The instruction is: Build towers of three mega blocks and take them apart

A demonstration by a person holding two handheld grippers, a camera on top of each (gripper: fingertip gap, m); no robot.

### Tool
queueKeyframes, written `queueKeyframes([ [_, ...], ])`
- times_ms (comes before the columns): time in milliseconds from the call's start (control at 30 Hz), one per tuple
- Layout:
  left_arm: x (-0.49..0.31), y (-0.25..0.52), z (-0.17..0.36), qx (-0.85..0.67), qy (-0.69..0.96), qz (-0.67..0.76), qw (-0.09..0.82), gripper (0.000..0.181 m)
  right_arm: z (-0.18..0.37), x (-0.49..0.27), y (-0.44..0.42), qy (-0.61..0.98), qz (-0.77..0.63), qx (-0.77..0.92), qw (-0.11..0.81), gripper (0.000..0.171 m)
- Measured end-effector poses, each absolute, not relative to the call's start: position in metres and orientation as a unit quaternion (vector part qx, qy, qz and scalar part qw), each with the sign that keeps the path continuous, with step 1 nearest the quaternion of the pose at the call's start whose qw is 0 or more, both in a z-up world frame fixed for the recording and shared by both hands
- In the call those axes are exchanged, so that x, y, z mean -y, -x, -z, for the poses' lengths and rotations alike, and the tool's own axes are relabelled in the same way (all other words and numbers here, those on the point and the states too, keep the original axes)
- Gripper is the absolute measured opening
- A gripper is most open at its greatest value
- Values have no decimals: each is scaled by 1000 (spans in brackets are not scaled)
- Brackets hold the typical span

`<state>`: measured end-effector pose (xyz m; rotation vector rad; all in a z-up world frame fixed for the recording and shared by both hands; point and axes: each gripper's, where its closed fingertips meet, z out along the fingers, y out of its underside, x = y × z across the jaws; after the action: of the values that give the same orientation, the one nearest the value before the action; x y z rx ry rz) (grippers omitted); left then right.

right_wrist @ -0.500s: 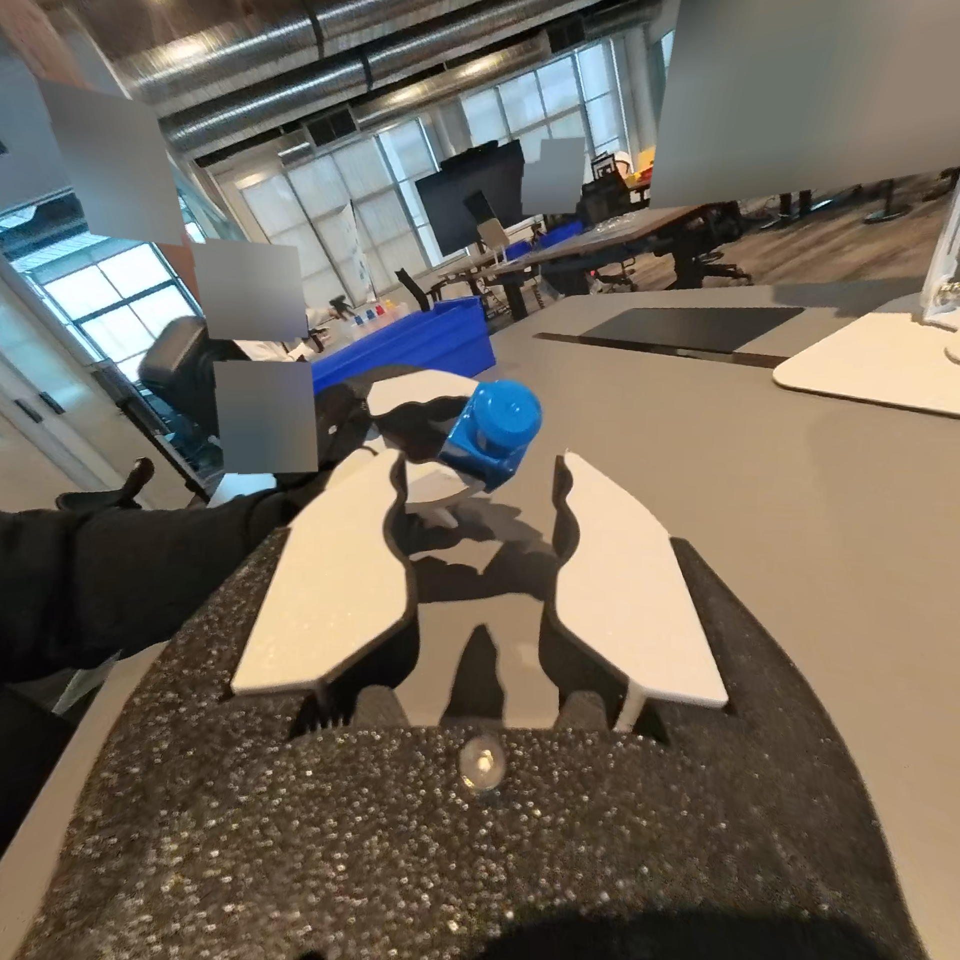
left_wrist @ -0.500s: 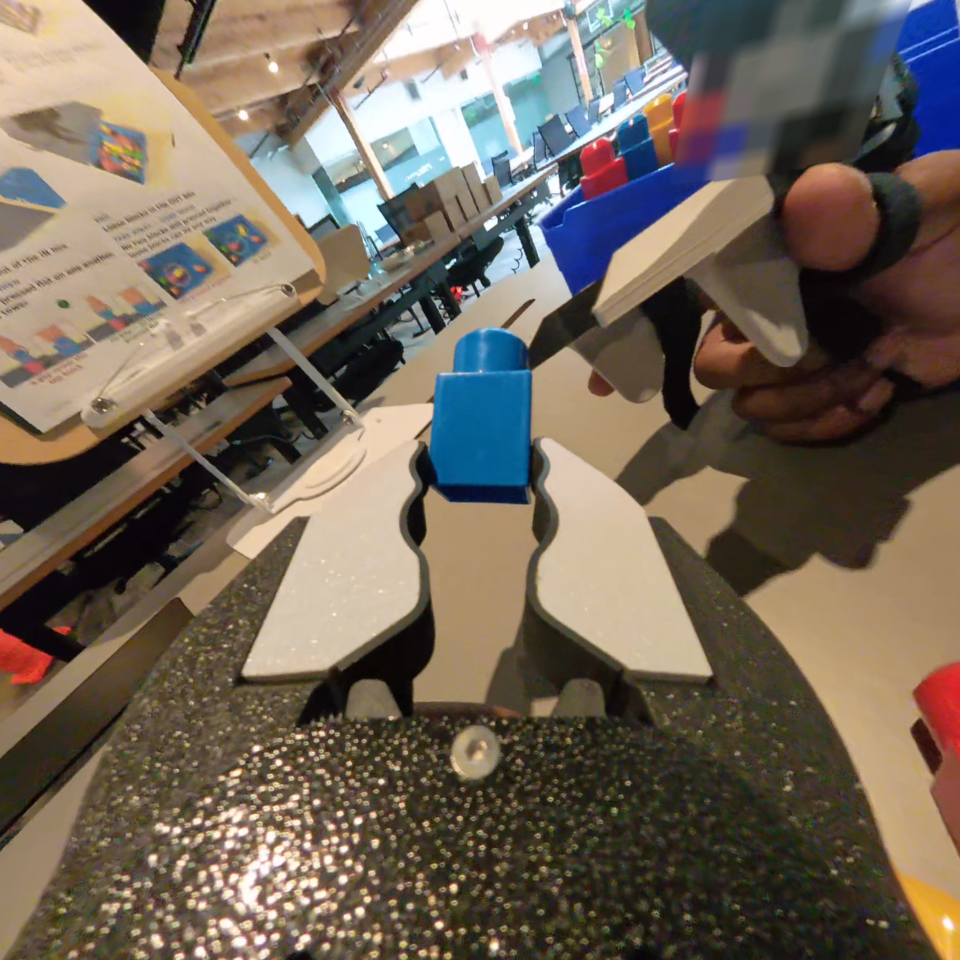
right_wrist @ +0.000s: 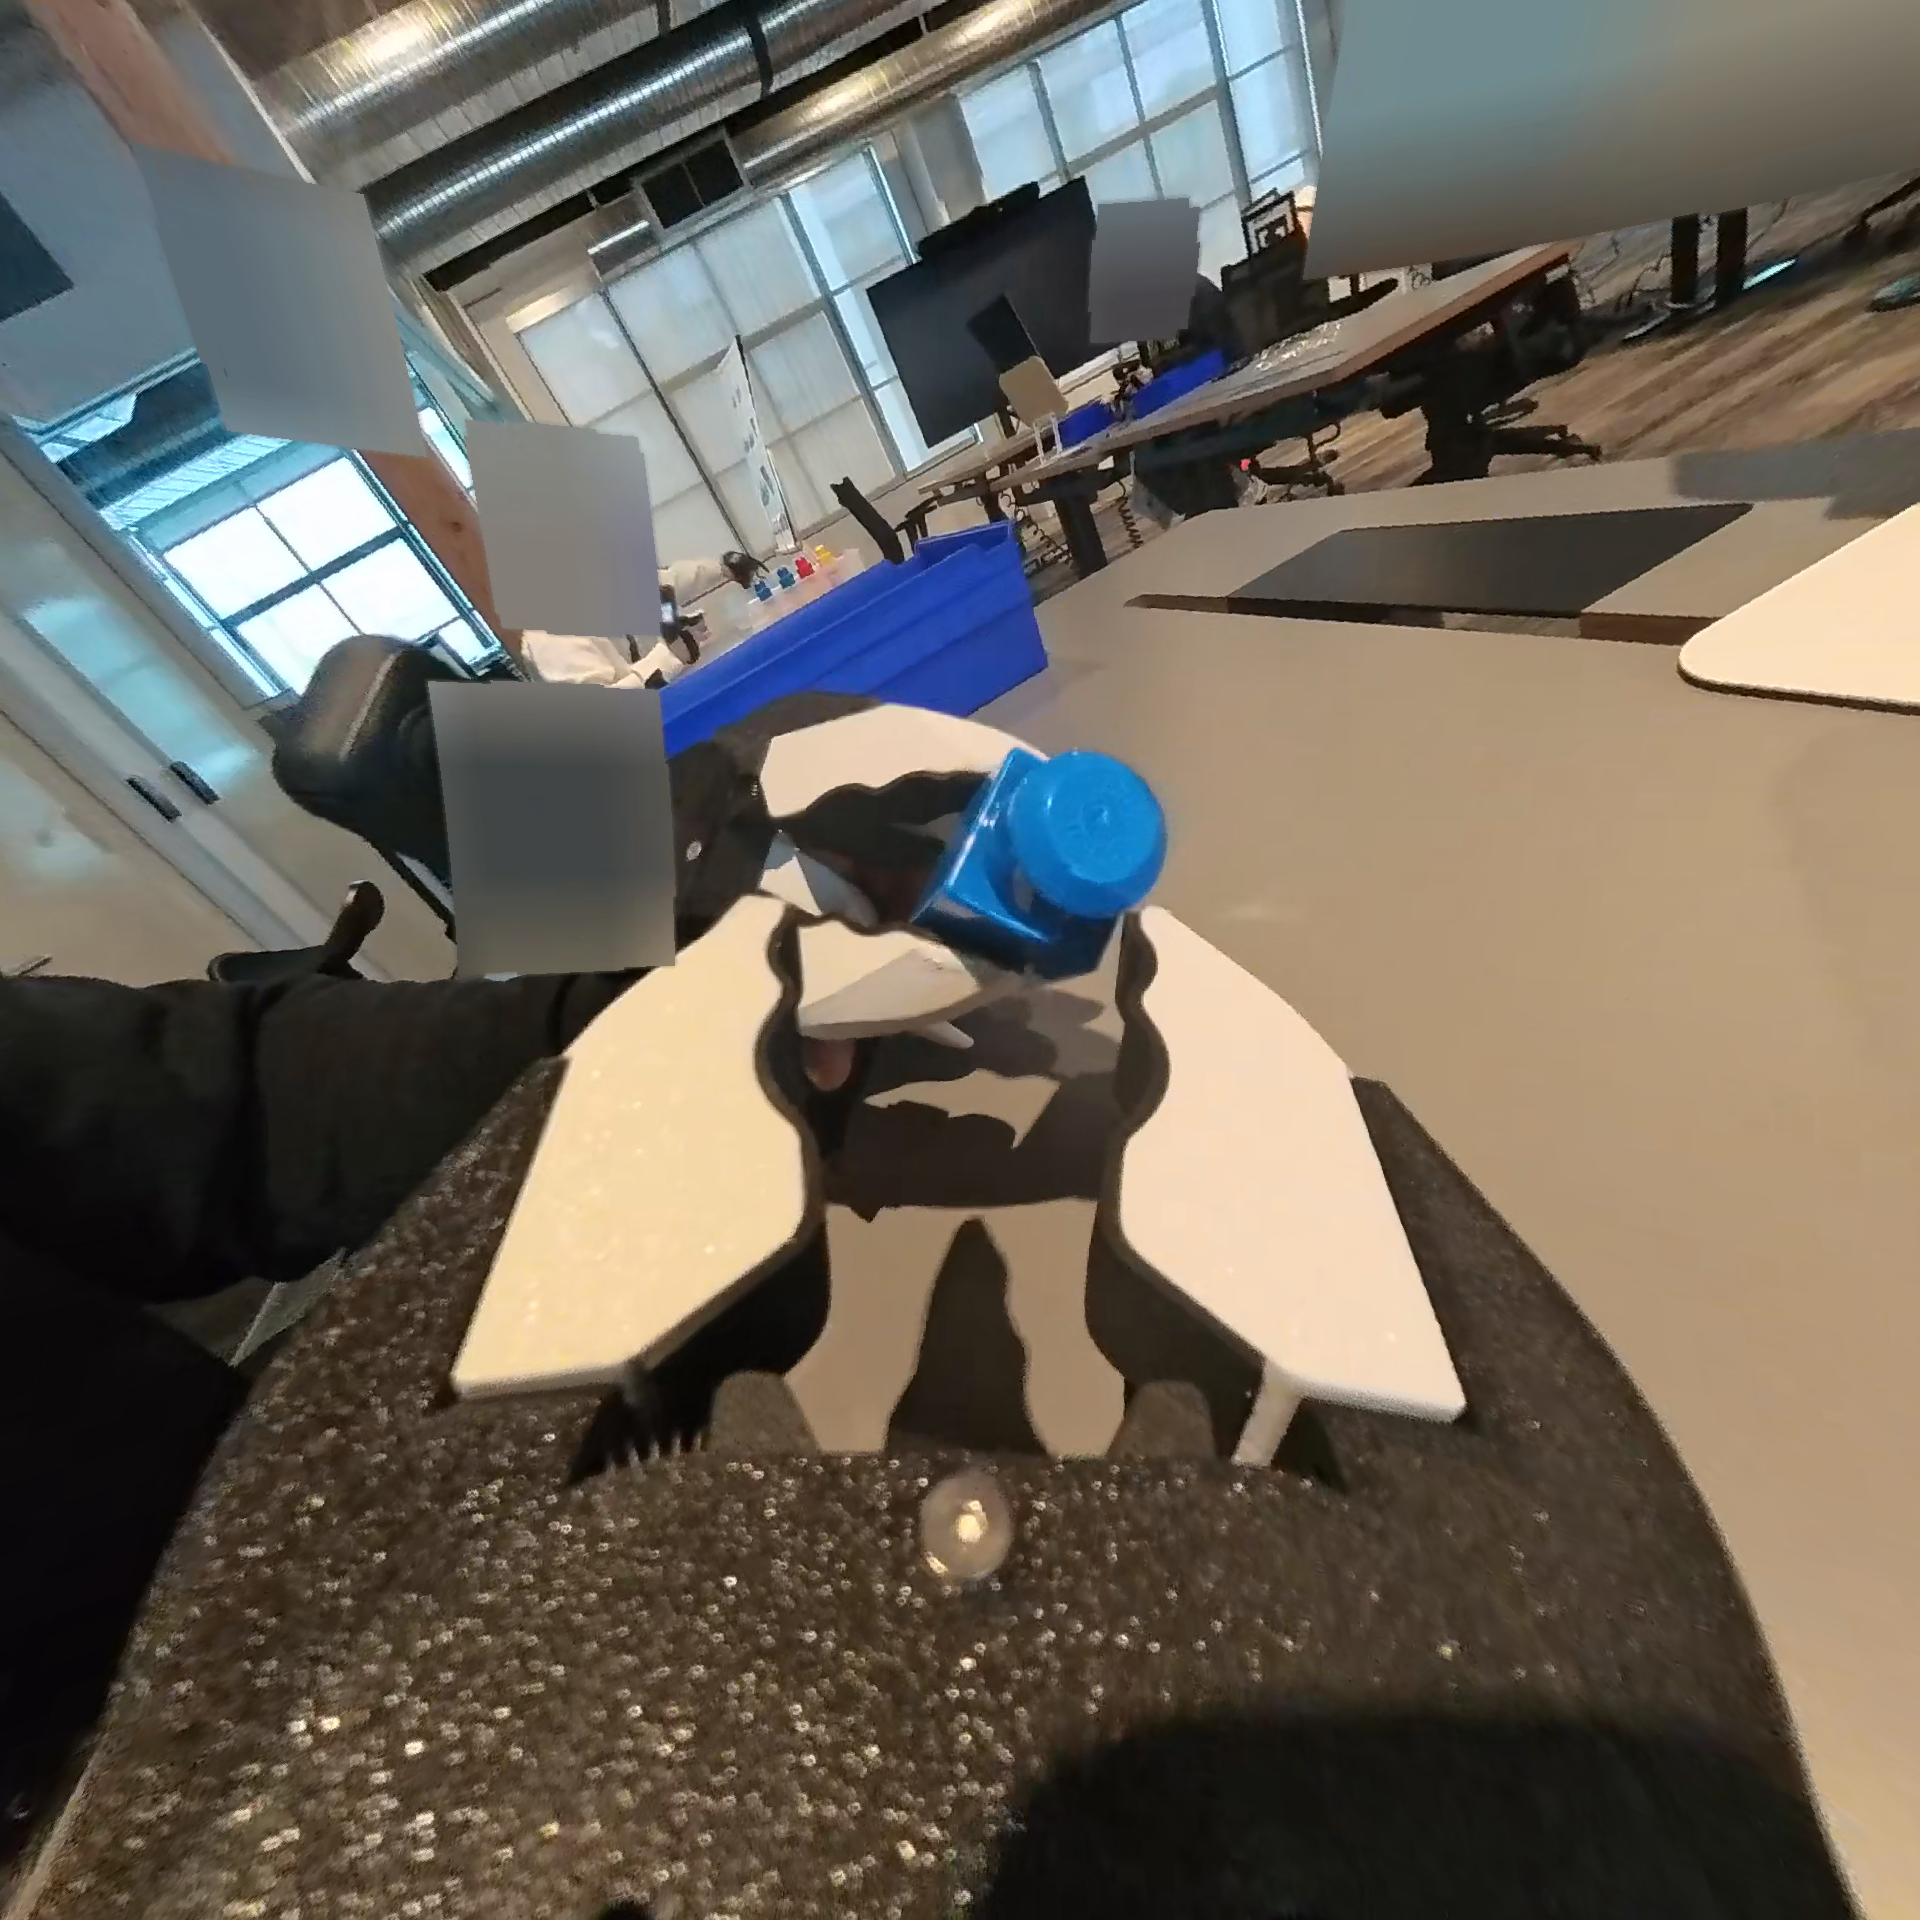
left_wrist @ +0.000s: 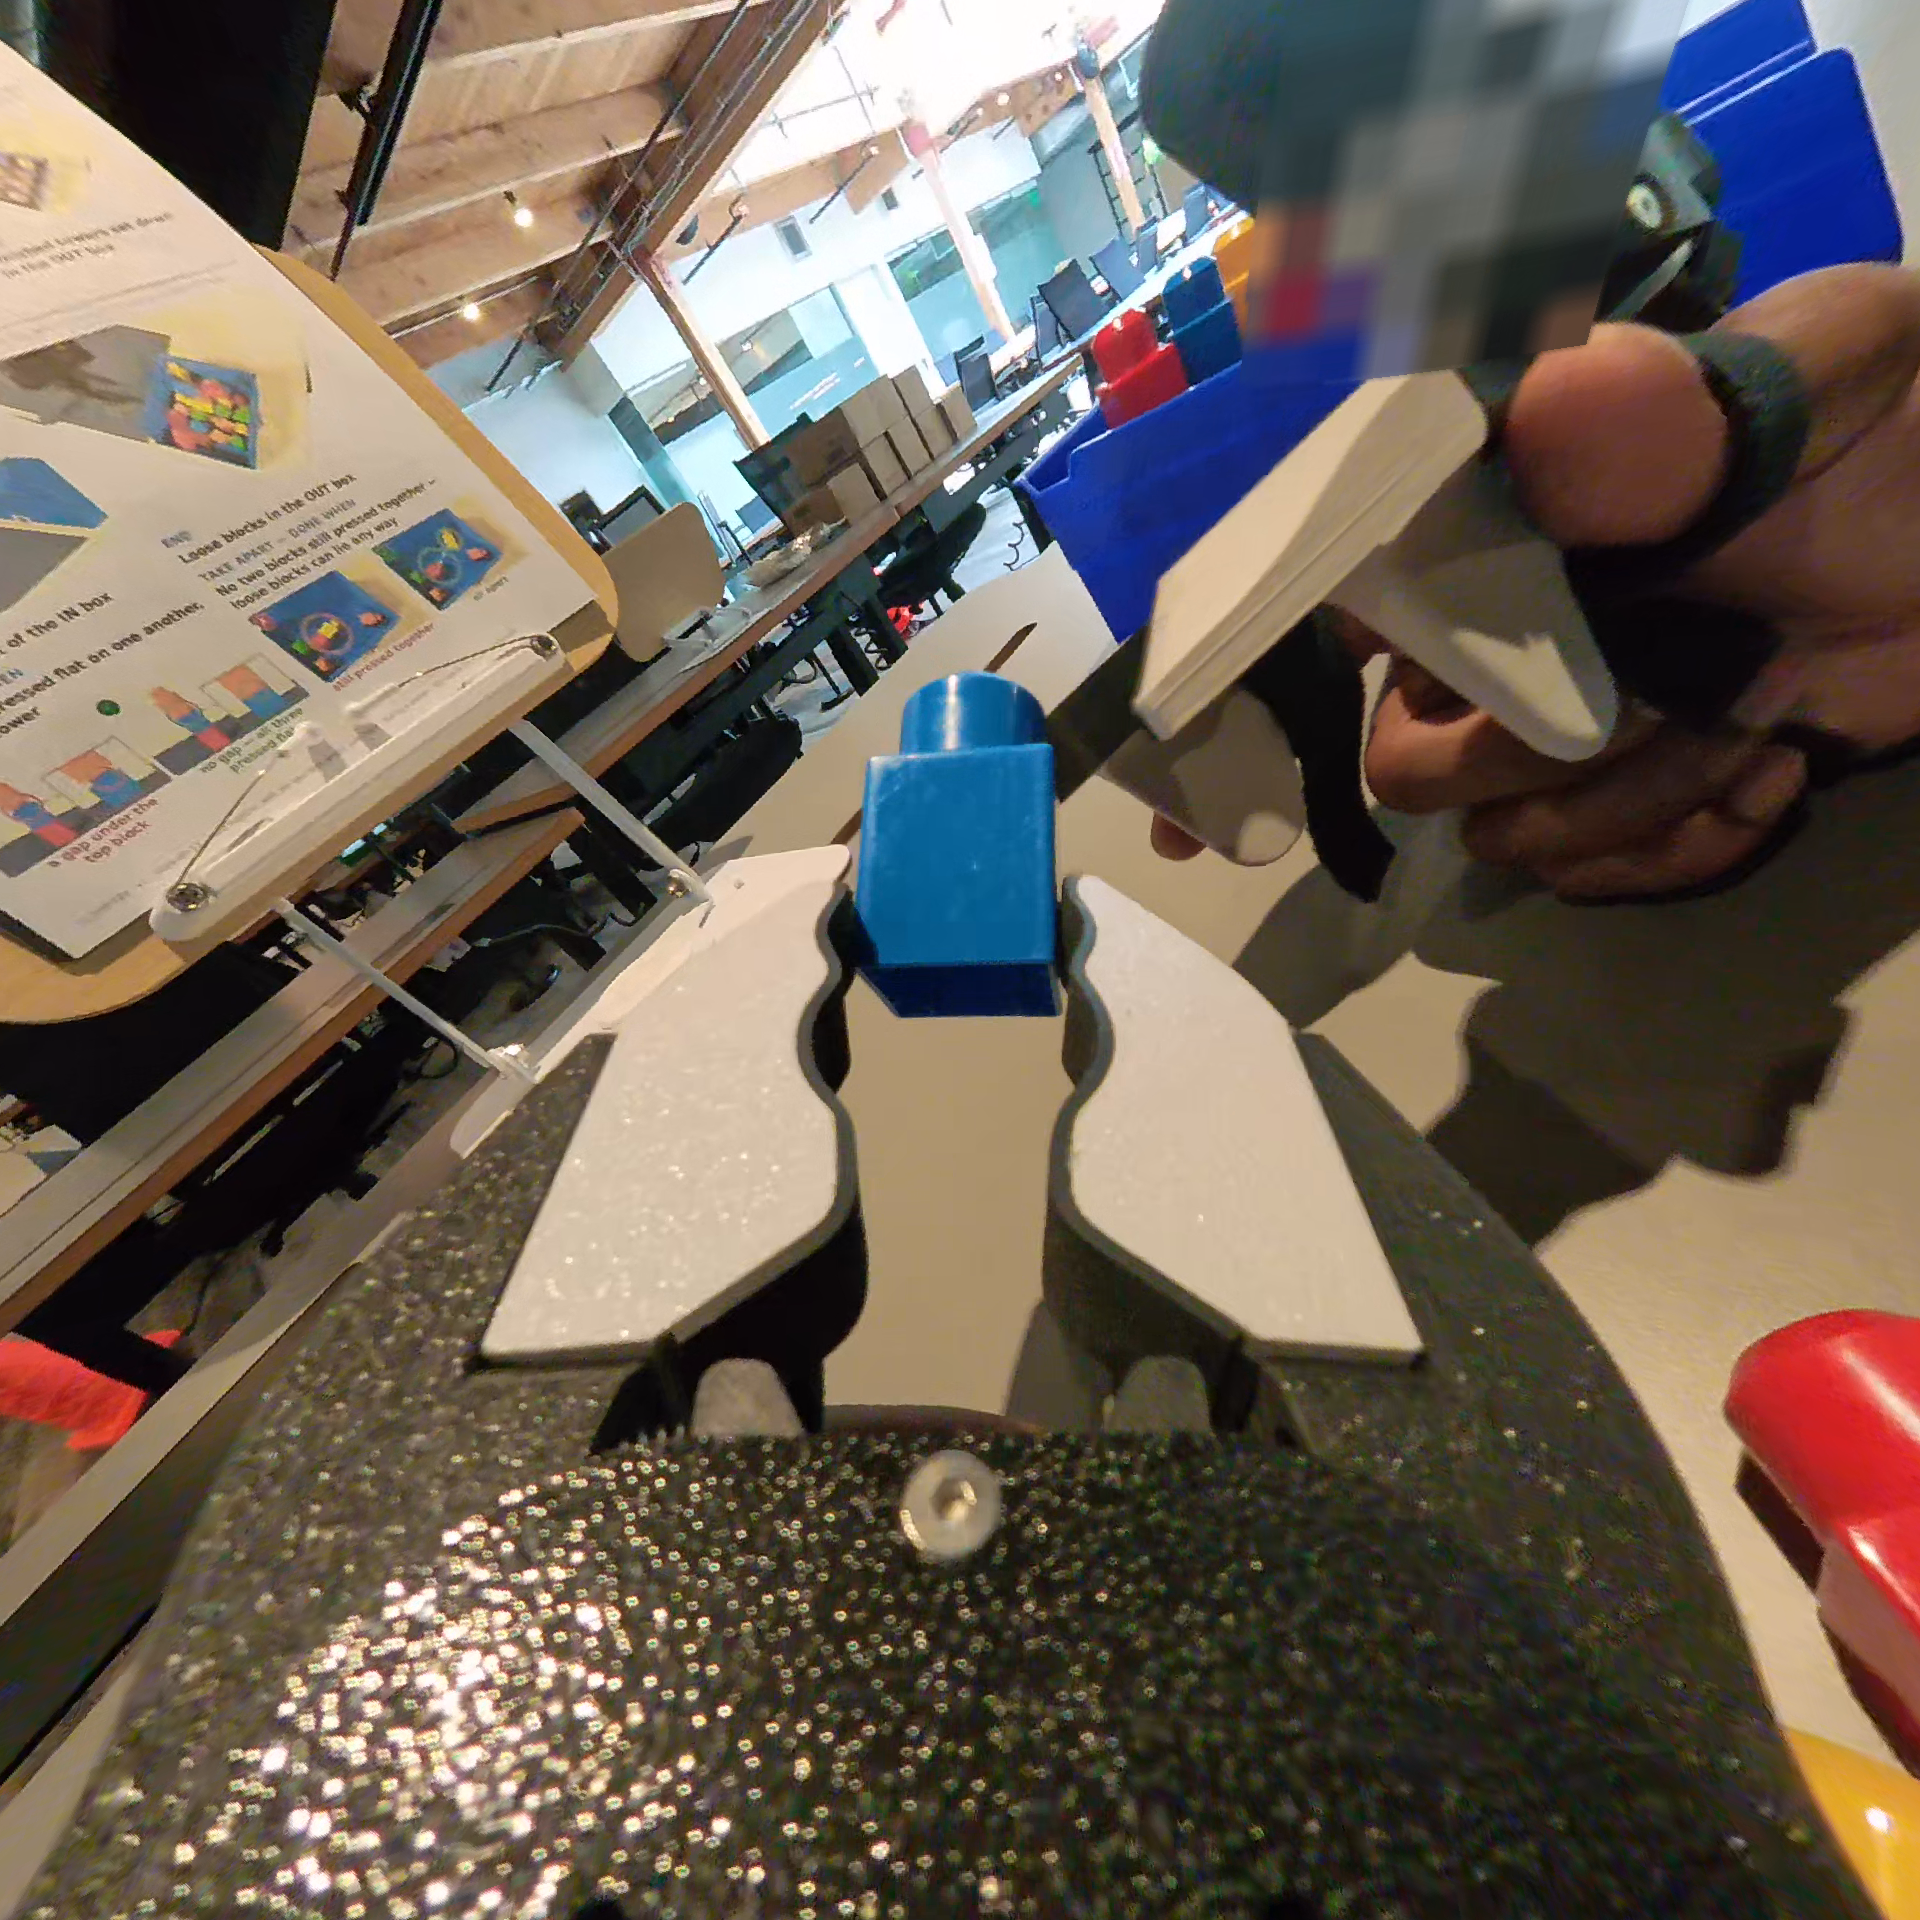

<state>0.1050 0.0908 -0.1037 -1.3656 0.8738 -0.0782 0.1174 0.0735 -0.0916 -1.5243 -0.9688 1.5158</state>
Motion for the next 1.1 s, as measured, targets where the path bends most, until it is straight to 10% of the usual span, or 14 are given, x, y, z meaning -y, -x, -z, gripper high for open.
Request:
queueKeyframes([
  [1100,-75,-128,105,-449,569,59,687,36,97,-76,-120,627,-665,306,267,36],
])
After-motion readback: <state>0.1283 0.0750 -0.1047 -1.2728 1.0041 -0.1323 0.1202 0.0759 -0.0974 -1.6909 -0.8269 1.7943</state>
